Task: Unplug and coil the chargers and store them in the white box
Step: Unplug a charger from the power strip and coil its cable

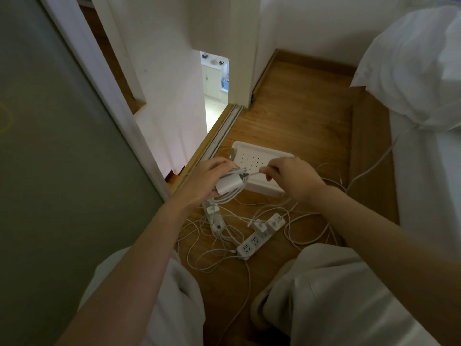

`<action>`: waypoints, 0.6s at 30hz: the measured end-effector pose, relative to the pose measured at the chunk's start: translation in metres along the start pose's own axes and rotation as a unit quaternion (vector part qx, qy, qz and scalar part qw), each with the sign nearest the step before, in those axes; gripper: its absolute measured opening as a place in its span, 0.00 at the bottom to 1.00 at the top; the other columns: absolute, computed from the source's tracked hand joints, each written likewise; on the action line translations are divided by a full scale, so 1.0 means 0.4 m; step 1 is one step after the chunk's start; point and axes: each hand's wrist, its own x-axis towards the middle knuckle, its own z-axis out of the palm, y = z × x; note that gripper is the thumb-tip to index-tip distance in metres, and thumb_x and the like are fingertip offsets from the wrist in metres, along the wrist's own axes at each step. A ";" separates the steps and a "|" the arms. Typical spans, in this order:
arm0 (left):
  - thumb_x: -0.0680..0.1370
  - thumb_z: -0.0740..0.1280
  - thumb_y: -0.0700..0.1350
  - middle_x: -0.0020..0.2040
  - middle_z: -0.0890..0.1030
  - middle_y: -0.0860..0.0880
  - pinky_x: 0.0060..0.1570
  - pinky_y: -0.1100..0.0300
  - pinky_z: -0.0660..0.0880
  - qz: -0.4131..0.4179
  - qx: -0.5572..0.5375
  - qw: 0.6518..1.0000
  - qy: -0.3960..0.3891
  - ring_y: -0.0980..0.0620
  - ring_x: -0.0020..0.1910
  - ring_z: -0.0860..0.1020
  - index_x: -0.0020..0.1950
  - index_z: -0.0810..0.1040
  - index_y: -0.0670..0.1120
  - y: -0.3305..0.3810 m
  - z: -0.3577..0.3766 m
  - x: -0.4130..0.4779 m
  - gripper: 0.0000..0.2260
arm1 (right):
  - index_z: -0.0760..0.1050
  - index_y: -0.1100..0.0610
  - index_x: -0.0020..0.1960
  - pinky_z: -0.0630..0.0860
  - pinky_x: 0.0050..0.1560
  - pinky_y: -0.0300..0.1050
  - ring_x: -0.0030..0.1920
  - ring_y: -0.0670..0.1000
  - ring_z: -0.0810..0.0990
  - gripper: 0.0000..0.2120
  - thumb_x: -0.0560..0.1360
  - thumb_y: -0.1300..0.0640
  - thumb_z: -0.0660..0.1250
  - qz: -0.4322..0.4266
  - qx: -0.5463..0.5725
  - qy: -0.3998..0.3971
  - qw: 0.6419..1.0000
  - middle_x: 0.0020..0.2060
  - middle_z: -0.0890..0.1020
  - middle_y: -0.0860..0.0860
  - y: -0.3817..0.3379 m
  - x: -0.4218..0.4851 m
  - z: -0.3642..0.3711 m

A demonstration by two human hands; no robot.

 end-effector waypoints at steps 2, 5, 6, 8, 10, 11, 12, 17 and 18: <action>0.81 0.59 0.49 0.48 0.76 0.48 0.33 0.61 0.77 0.014 0.043 0.999 0.013 0.48 0.43 0.78 0.55 0.76 0.47 -0.010 0.001 0.006 0.10 | 0.77 0.55 0.40 0.62 0.26 0.35 0.25 0.44 0.68 0.18 0.78 0.43 0.58 0.020 0.024 0.014 0.999 0.27 0.73 0.47 -0.007 0.007 -0.012; 0.80 0.59 0.51 0.55 0.75 0.48 0.52 0.45 0.78 0.013 0.089 0.995 0.048 0.47 0.54 0.76 0.54 0.75 0.52 -0.018 0.003 0.013 0.07 | 0.77 0.54 0.39 0.61 0.25 0.34 0.23 0.43 0.67 0.18 0.78 0.43 0.58 0.018 0.047 0.039 0.998 0.25 0.72 0.46 -0.030 0.006 -0.015; 0.81 0.58 0.51 0.56 0.74 0.48 0.53 0.47 0.78 0.016 0.101 0.993 0.063 0.48 0.54 0.75 0.55 0.73 0.53 -0.018 0.004 0.013 0.08 | 0.77 0.53 0.40 0.61 0.25 0.33 0.22 0.43 0.67 0.17 0.79 0.44 0.58 0.011 0.055 0.045 0.997 0.24 0.72 0.46 -0.042 0.004 -0.014; 0.82 0.56 0.51 0.55 0.71 0.50 0.48 0.57 0.78 0.028 0.130 0.987 0.093 0.51 0.54 0.74 0.57 0.71 0.53 -0.017 0.006 0.016 0.08 | 0.79 0.53 0.42 0.62 0.24 0.34 0.21 0.43 0.67 0.17 0.80 0.47 0.56 0.000 0.078 0.052 0.996 0.24 0.72 0.45 -0.066 -0.002 -0.015; 0.82 0.53 0.51 0.54 0.67 0.52 0.40 0.68 0.72 0.036 0.180 0.975 0.121 0.54 0.51 0.72 0.60 0.69 0.52 -0.016 0.009 0.021 0.10 | 0.78 0.53 0.44 0.66 0.26 0.36 0.22 0.42 0.67 0.16 0.81 0.49 0.55 -0.005 0.098 0.055 0.994 0.24 0.72 0.45 -0.092 -0.007 -0.018; 0.82 0.53 0.51 0.54 0.66 0.52 0.38 0.70 0.70 0.035 0.194 0.972 0.131 0.54 0.51 0.71 0.62 0.68 0.51 -0.018 0.010 0.023 0.11 | 0.78 0.53 0.44 0.67 0.27 0.37 0.23 0.42 0.68 0.16 0.81 0.50 0.54 -0.007 0.108 0.056 0.993 0.25 0.71 0.44 -0.104 -0.010 -0.018; 0.82 0.52 0.52 0.55 0.65 0.52 0.40 0.69 0.70 0.034 0.192 0.971 0.139 0.54 0.51 0.71 0.63 0.67 0.51 -0.022 0.010 0.027 0.12 | 0.78 0.54 0.45 0.67 0.28 0.36 0.24 0.42 0.68 0.16 0.81 0.51 0.54 -0.010 0.120 0.053 0.991 0.26 0.72 0.44 -0.115 -0.013 -0.014; 0.83 0.52 0.53 0.57 0.69 0.48 0.46 0.59 0.76 0.019 0.067 0.987 0.148 0.49 0.54 0.74 0.59 0.63 0.54 -0.034 0.017 0.041 0.07 | 0.74 0.58 0.51 0.65 0.24 0.30 0.25 0.41 0.67 0.14 0.82 0.54 0.51 -0.032 0.167 0.041 0.985 0.29 0.71 0.44 -0.153 -0.041 0.036; 0.83 0.51 0.52 0.54 0.70 0.49 0.41 0.63 0.75 0.014 0.045 0.988 0.149 0.52 0.50 0.75 0.58 0.62 0.53 -0.029 0.020 0.040 0.06 | 0.74 0.59 0.51 0.65 0.25 0.31 0.25 0.41 0.67 0.15 0.82 0.55 0.50 -0.037 0.172 0.038 0.984 0.29 0.72 0.45 -0.159 -0.046 0.050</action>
